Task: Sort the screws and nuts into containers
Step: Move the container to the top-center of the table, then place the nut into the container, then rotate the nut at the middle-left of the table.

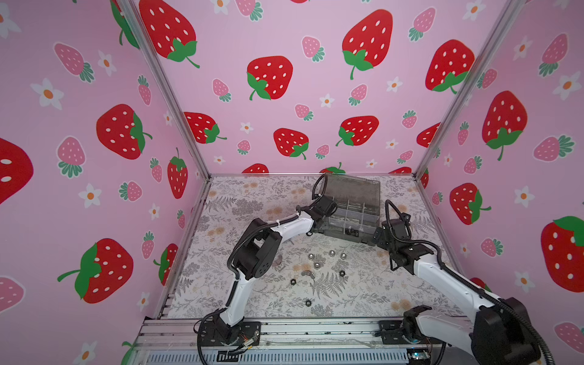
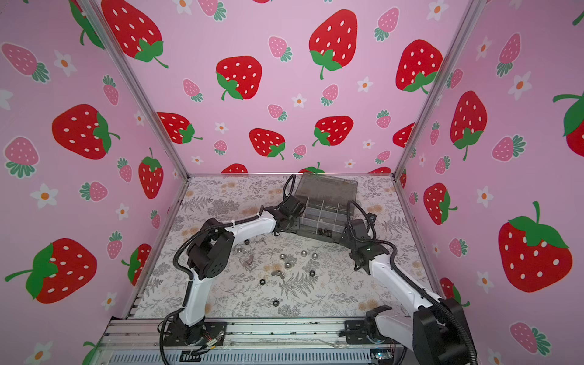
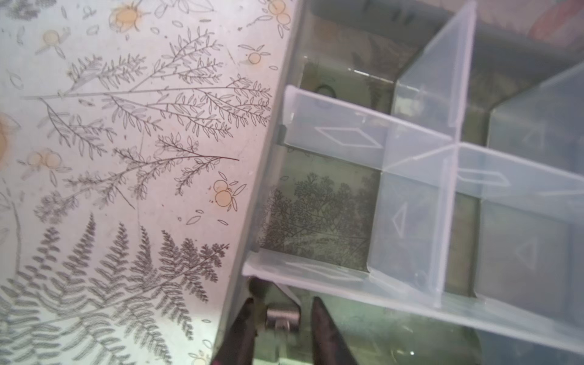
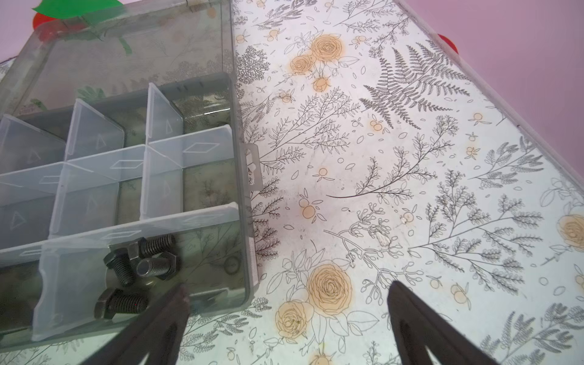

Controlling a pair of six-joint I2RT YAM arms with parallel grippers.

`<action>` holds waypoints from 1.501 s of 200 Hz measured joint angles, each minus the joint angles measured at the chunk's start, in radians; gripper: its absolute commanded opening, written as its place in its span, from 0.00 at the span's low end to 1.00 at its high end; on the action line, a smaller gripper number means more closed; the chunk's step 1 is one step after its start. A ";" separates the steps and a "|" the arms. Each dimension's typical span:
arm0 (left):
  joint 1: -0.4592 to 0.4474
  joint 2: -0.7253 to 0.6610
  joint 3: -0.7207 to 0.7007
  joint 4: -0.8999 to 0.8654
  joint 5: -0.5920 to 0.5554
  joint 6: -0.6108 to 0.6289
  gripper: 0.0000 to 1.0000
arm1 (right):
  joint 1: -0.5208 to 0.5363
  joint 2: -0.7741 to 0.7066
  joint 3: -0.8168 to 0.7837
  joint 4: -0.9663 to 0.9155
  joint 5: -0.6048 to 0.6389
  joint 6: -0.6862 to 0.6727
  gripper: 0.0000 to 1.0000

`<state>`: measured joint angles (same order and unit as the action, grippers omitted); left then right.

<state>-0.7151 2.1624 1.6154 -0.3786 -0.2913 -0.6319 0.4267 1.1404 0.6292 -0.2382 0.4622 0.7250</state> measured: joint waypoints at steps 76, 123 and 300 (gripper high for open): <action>0.004 -0.074 0.005 -0.018 0.113 0.066 0.54 | 0.000 0.000 0.000 0.006 -0.008 -0.016 1.00; 0.008 -0.296 -0.075 -0.017 0.124 0.077 0.53 | 0.000 -0.002 0.007 0.005 -0.006 -0.016 1.00; 0.305 -0.671 -0.813 0.013 0.126 -0.278 0.60 | 0.000 0.008 0.007 0.005 -0.007 -0.014 1.00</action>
<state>-0.4103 1.4918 0.8024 -0.3660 -0.1654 -0.9100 0.4267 1.1481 0.6365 -0.2333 0.4549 0.7105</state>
